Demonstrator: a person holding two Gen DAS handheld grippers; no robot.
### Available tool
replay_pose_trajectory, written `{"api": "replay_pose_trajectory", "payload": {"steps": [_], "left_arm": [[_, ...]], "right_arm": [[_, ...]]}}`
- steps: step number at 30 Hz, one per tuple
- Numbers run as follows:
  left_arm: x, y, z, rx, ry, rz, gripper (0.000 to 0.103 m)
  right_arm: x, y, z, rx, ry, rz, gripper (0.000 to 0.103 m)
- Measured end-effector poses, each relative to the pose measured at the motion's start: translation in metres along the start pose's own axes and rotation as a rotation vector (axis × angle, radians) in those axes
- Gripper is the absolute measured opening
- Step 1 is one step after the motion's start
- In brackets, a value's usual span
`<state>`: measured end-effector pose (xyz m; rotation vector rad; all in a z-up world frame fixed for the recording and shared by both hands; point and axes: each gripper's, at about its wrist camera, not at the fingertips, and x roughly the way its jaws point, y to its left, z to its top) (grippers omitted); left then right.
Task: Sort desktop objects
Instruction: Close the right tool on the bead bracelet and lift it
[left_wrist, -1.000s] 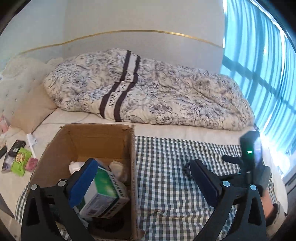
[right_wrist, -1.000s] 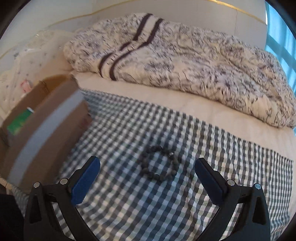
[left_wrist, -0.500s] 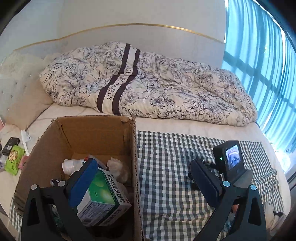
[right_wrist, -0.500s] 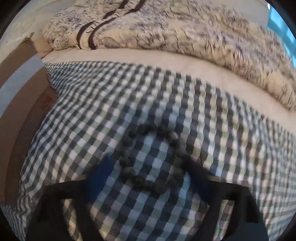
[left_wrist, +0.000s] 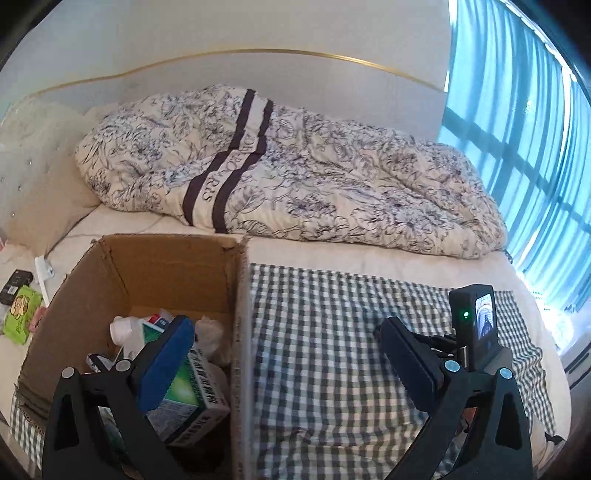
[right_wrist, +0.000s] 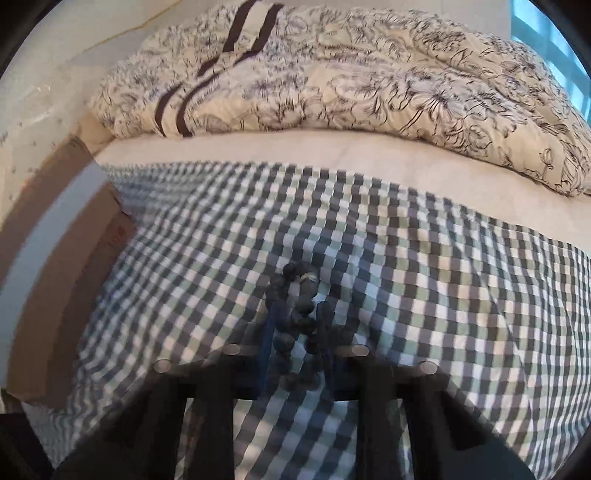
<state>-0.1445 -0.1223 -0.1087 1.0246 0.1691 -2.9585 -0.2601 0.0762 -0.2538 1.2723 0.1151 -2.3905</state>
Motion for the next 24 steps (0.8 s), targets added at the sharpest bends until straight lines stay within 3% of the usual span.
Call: {"api": "replay_pose_trajectory", "payload": {"steps": [1, 7, 13, 15, 17, 18, 24], "left_arm": [[-0.003, -0.004, 0.001, 0.004, -0.005, -0.002, 0.103], [-0.025, -0.015, 0.004, 0.011, -0.028, -0.005, 0.103], [-0.054, -0.029, 0.003, -0.005, -0.062, -0.062, 0.103], [-0.058, -0.037, 0.000, 0.002, -0.063, -0.093, 0.103], [-0.059, -0.050, -0.006, 0.014, -0.056, -0.124, 0.103], [-0.058, -0.056, -0.009, 0.023, -0.052, -0.135, 0.103], [-0.029, -0.091, -0.034, 0.108, -0.007, -0.172, 0.103]], "right_arm": [[-0.010, -0.002, 0.000, 0.010, -0.014, 0.018, 0.000], [-0.044, 0.002, 0.006, 0.009, -0.059, 0.054, 0.000], [-0.052, 0.004, -0.003, -0.004, -0.062, -0.002, 0.002], [-0.050, 0.000, -0.007, 0.003, -0.054, -0.015, 0.010], [-0.046, -0.006, -0.009, 0.010, -0.045, -0.032, 0.040], [-0.044, -0.009, -0.011, 0.016, -0.043, -0.029, 0.046], [-0.027, -0.020, -0.015, 0.025, -0.018, -0.038, 0.049]]}}
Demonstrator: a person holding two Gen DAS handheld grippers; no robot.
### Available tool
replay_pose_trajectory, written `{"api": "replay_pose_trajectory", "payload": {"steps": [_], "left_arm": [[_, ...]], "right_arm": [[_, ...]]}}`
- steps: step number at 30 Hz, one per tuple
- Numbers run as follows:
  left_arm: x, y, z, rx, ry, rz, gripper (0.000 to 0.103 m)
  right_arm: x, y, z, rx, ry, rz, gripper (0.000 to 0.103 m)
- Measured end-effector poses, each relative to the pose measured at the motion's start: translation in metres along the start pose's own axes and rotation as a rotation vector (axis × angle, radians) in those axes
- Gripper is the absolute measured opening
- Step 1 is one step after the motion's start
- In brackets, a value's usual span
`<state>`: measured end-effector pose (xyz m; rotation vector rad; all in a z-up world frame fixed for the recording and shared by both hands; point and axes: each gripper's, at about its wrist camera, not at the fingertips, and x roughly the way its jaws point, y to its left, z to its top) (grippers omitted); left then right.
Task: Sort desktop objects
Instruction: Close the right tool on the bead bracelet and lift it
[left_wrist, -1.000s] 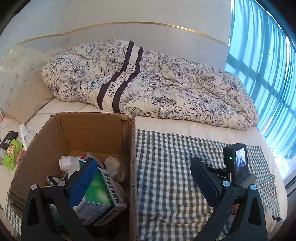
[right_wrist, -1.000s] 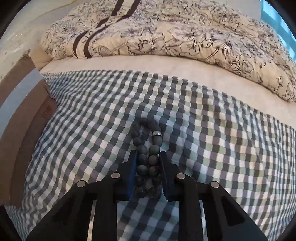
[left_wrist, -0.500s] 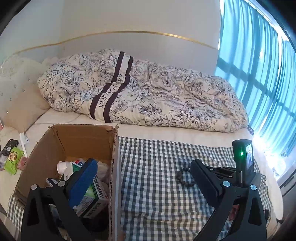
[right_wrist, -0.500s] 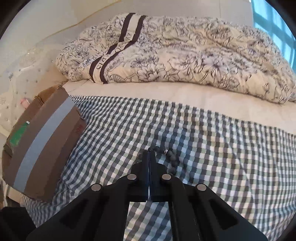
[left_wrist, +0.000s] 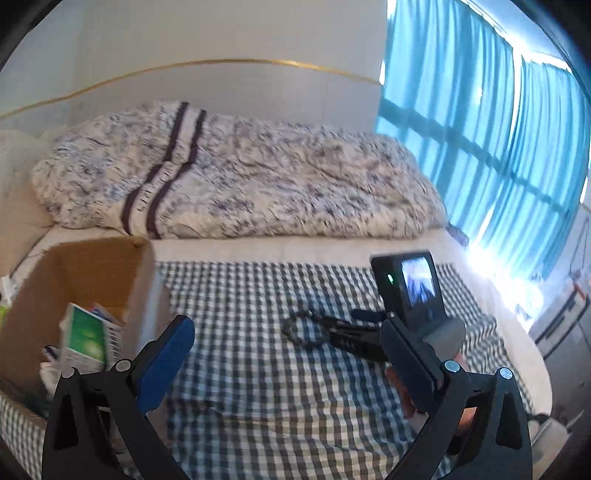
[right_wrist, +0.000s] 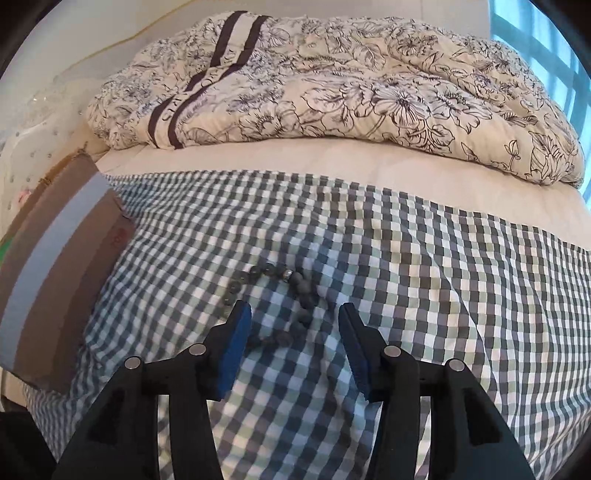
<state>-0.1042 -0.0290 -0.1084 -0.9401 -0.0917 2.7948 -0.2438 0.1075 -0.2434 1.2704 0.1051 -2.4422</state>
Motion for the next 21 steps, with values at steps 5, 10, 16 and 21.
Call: {"api": "replay_pose_trajectory", "payload": {"steps": [5, 10, 16, 21], "left_arm": [[0.039, 0.001, -0.012, -0.015, 0.059, -0.016, 0.103], [0.067, 0.019, -0.014, -0.066, 0.082, -0.008, 0.103], [0.098, 0.033, -0.018, -0.102, 0.116, -0.009, 0.103], [0.108, 0.040, -0.023, -0.122, 0.130, -0.002, 0.103]], "right_arm": [[0.027, -0.003, 0.000, -0.012, 0.043, 0.002, 0.049], [0.060, 0.007, 0.001, -0.064, 0.085, -0.020, 0.050], [0.069, 0.013, 0.001, -0.094, 0.064, -0.061, 0.043], [0.063, 0.015, 0.001, -0.100, 0.063, -0.074, 0.011]]}}
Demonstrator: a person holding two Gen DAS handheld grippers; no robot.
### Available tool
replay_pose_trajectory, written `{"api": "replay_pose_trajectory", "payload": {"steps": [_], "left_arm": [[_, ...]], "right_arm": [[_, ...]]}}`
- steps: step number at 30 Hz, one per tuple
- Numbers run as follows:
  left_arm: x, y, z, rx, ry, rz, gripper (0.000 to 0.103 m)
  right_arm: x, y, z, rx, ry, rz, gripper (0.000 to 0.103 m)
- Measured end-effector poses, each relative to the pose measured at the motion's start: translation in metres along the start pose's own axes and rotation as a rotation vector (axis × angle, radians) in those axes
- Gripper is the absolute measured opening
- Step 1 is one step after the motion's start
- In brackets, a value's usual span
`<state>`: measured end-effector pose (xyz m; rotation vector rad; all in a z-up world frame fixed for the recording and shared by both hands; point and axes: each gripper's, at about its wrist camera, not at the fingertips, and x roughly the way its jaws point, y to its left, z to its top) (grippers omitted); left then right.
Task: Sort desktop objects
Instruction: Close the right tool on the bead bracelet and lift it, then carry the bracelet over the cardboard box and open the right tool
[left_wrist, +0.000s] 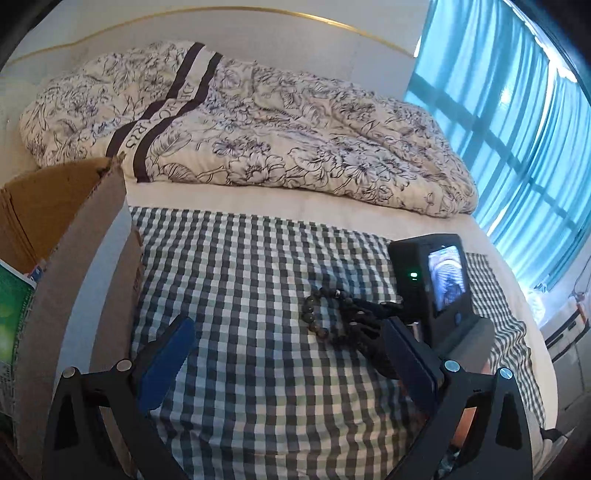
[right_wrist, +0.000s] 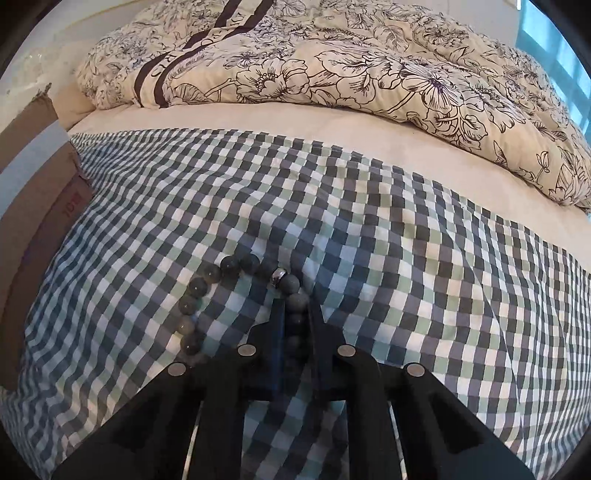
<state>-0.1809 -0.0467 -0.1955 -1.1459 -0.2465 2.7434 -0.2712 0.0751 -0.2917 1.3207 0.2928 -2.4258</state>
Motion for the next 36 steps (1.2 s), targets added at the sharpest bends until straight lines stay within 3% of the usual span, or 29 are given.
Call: {"api": "replay_pose_trajectory", "payload": {"steps": [10, 20, 29, 36], "left_arm": [[-0.025, -0.007, 0.009, 0.003, -0.029, 0.023, 0.103], [-0.111, -0.020, 0.026, 0.037, -0.161, 0.048, 0.103], [-0.190, 0.009, 0.035, 0.024, -0.245, 0.120, 0.103], [-0.249, 0.061, 0.036, -0.017, -0.310, 0.221, 0.103]], "right_arm": [[-0.062, -0.011, 0.002, 0.055, -0.122, 0.068, 0.011], [-0.172, 0.000, 0.016, 0.051, -0.307, 0.112, 0.011], [-0.246, 0.055, 0.033, -0.057, -0.429, 0.145, 0.011], [-0.284, 0.122, 0.048, -0.138, -0.499, 0.206, 0.011]]}}
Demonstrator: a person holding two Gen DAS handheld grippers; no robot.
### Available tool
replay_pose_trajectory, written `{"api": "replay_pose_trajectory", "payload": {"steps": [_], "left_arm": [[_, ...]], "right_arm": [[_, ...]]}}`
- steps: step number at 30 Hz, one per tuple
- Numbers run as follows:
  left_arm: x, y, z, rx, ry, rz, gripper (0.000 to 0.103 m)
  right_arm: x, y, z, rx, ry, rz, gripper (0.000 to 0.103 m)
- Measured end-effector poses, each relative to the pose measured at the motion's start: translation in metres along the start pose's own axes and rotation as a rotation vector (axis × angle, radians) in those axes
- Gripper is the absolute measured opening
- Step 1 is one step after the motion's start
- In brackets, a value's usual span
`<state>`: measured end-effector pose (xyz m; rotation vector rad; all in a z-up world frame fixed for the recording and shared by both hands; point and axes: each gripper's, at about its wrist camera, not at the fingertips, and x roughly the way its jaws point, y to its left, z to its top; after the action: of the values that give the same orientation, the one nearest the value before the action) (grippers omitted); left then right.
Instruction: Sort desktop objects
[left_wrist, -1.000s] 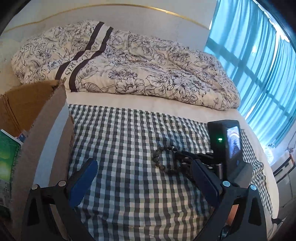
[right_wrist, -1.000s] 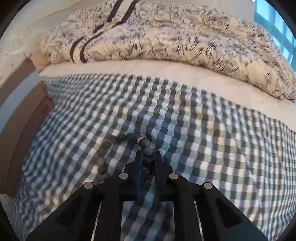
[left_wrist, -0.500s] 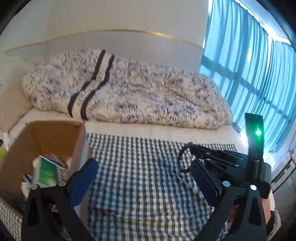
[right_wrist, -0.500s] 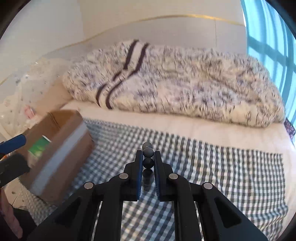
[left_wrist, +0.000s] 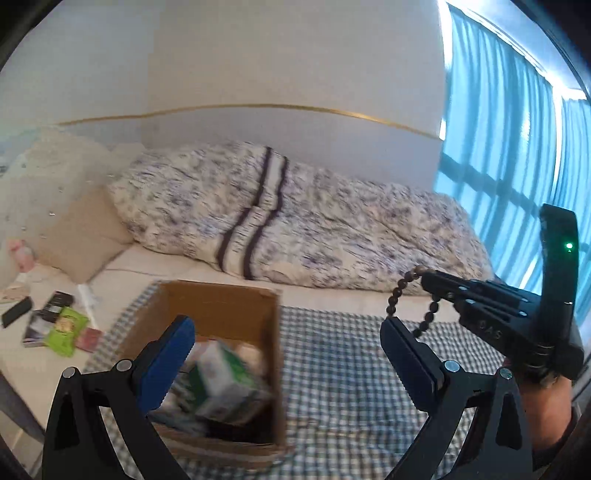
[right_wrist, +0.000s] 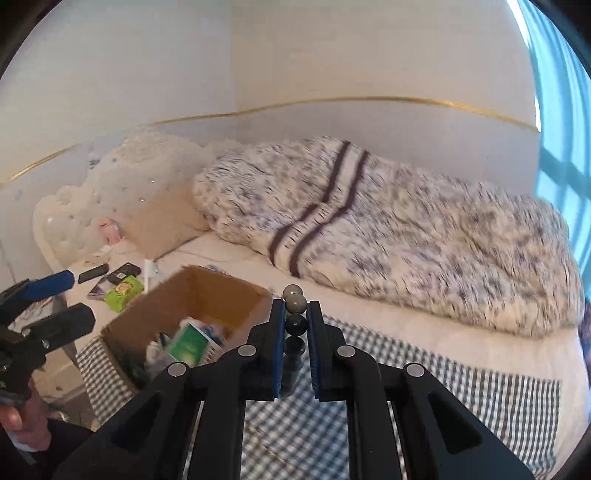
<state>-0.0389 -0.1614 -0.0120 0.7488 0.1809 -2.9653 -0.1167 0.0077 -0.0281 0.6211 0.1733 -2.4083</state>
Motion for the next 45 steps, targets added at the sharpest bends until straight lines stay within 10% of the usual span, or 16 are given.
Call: {"api": "replay_pose_trajectory", "payload": {"steps": [11, 23, 24, 26, 28, 45], "left_arm": [[-0.028, 0.104, -0.007, -0.101, -0.018, 0.121, 0.103], [0.027, 0.152, -0.031, -0.154, 0.052, 0.128, 0.103], [0.032, 0.154, -0.032, -0.157, 0.059, 0.127, 0.103], [0.044, 0.156, -0.035, -0.162, 0.076, 0.126, 0.103], [0.054, 0.156, -0.037, -0.171, 0.092, 0.126, 0.103], [0.033, 0.086, -0.008, -0.136, 0.053, 0.069, 0.103]], "right_arm": [[0.057, 0.109, 0.019, -0.099, 0.038, 0.140, 0.011], [0.175, 0.145, -0.009, -0.151, 0.188, 0.172, 0.012], [0.181, 0.144, -0.011, -0.153, 0.193, 0.167, 0.015], [0.190, 0.142, -0.015, -0.153, 0.209, 0.151, 0.064], [0.191, 0.134, -0.019, -0.151, 0.206, 0.126, 0.088], [0.081, 0.055, 0.000, -0.028, 0.089, 0.027, 0.097]]}}
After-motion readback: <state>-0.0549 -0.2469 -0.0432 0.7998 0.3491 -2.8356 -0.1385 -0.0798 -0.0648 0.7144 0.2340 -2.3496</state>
